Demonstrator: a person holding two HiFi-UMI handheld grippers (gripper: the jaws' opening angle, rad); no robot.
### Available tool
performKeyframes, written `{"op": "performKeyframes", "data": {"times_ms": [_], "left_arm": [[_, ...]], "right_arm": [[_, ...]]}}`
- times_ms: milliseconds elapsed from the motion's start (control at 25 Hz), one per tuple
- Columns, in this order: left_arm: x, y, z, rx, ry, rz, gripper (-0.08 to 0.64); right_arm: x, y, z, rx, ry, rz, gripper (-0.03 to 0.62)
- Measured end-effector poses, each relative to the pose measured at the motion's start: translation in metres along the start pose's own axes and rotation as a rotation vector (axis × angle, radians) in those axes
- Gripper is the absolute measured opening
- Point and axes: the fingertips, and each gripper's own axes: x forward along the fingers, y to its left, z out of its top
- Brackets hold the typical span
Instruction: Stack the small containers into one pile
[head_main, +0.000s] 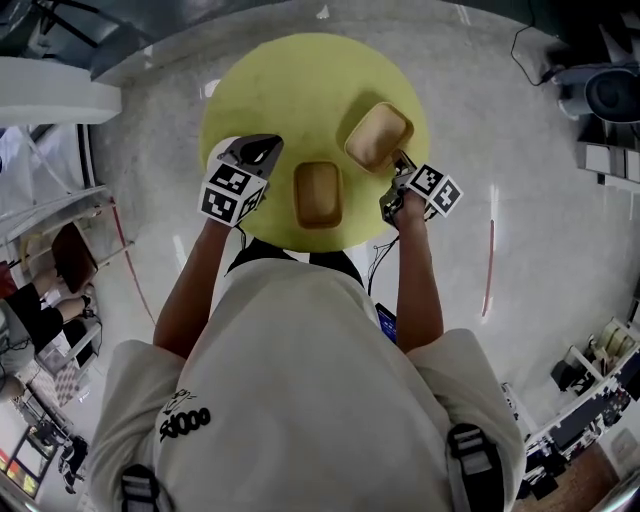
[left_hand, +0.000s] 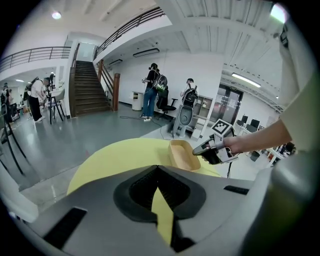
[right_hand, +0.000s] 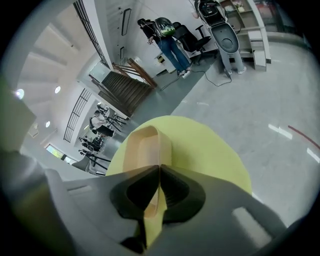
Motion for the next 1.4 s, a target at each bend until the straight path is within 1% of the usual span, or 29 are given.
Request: {"op": "performKeyframes", "data": {"times_ms": [120, 240, 440, 560, 680, 800, 1000, 1240, 1400], "left_arm": [[-0.008, 0.0, 0.0, 0.005, -0.017, -0.005, 0.006], [-0.016, 0.001, 0.001, 0.013, -0.038, -0.013, 0.006], [-0.024, -0.002, 0.007, 0.039, -0.076, -0.034, 0.006], [-0.026, -0.005, 0.009, 0.047, -0.093, -0.048, 0.006], [-0.029, -0.007, 0.01, 0.051, -0.106, -0.062, 0.006], [-0.031, -0.009, 0.008, 0.05, -0.117, -0.075, 0.006], [-0.037, -0.005, 0.0, 0.039, -0.126, -0.086, 0.006], [-0.041, -0.003, -0.004, 0.036, -0.129, -0.095, 0.006], [-0.043, 0.001, -0.007, 0.024, -0.128, -0.087, 0.006]], "right_arm": [[-0.007, 0.007, -0.003, -0.011, -0.008, -0.004, 0.023], [-0.019, 0.022, -0.003, -0.007, -0.034, 0.015, 0.023], [-0.05, 0.055, 0.004, -0.013, -0.08, 0.1, 0.023], [-0.068, 0.074, 0.0, -0.03, -0.078, 0.145, 0.023], [-0.082, 0.09, -0.01, -0.06, -0.061, 0.172, 0.023], [-0.089, 0.103, -0.026, -0.103, -0.03, 0.187, 0.023], [-0.09, 0.114, -0.062, -0.174, 0.064, 0.186, 0.023], [-0.087, 0.113, -0.096, -0.228, 0.188, 0.178, 0.023], [-0.081, 0.11, -0.113, -0.276, 0.276, 0.167, 0.023]]}}
